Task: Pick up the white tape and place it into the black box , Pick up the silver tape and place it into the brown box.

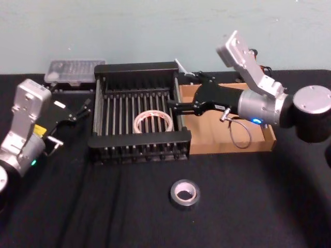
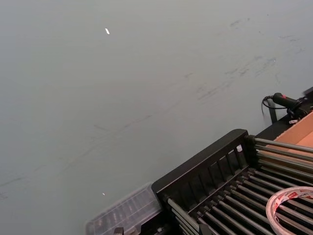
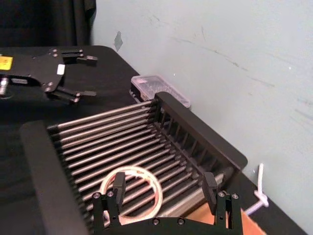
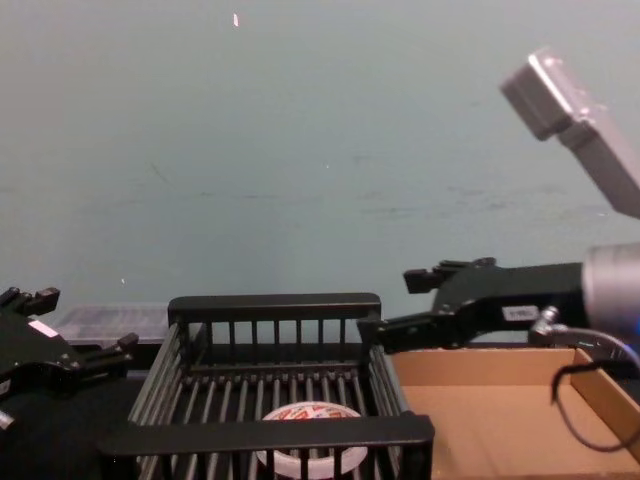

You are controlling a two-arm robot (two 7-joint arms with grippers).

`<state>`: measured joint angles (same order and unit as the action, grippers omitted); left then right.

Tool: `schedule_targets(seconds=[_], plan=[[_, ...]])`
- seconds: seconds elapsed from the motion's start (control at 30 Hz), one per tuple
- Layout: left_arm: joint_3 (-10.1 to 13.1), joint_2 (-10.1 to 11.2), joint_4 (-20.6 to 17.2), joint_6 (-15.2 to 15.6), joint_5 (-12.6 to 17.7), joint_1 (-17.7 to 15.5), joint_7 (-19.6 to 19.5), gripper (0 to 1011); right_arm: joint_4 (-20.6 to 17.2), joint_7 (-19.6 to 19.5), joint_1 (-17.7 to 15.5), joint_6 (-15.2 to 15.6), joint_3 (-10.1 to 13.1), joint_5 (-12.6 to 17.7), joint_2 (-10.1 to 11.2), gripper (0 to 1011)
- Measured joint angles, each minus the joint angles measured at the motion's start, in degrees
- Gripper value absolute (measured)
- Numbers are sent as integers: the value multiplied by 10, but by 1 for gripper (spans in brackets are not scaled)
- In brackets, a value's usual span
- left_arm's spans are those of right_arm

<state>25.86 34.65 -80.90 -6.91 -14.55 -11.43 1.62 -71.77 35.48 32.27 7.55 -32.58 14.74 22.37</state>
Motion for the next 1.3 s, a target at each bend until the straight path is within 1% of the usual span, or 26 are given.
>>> schedule_targets(seconds=[0.03, 0.07, 0.1, 0.23, 0.27, 0.33, 0.37, 0.43, 0.47, 0.53, 0.57, 0.67, 0.77, 0.87, 1.1, 1.3], plan=[[0, 0, 0, 0, 0, 0, 0, 1001, -17, -1, -11, 5, 3, 5, 10, 1002], [0, 0, 0, 0, 0, 0, 0, 1001, -27, -2, -17, 7, 5, 7, 16, 1002], [0, 0, 0, 0, 0, 0, 0, 1001, -46, -3, -30, 12, 10, 12, 27, 1002], [0, 0, 0, 0, 0, 0, 0, 1001, -81, -7, -55, 21, 19, 23, 50, 1002], [0, 0, 0, 0, 0, 0, 0, 1001, -99, -8, -67, 25, 23, 29, 60, 1002], [0, 0, 0, 0, 0, 0, 0, 1001, -115, -9, -79, 29, 27, 35, 71, 1002], [0, 0, 0, 0, 0, 0, 0, 1001, -129, -10, -89, 33, 31, 40, 81, 1002], [0, 0, 0, 0, 0, 0, 0, 1001, -143, -11, -100, 36, 34, 45, 91, 1002], [0, 0, 0, 0, 0, 0, 0, 1001, -155, -11, -111, 41, 36, 50, 100, 1002], [0, 0, 0, 0, 0, 0, 0, 1001, -170, -11, -124, 46, 38, 57, 111, 1002], [0, 0, 0, 0, 0, 0, 0, 1001, -170, -11, -124, 46, 38, 57, 111, 1002], [0, 0, 0, 0, 0, 0, 0, 1001, -187, -10, -145, 55, 39, 71, 125, 1002], [0, 0, 0, 0, 0, 0, 0, 1001, -194, -8, -153, 59, 37, 77, 132, 1002], [0, 0, 0, 0, 0, 0, 0, 1001, -203, 0, -162, 66, 28, 83, 143, 1002], [0, 0, 0, 0, 0, 0, 0, 1002, -209, 15, -163, 75, 9, 87, 155, 1002], [0, 0, 0, 0, 0, 0, 0, 1001, -205, 31, -153, 84, -14, 87, 161, 1002]])
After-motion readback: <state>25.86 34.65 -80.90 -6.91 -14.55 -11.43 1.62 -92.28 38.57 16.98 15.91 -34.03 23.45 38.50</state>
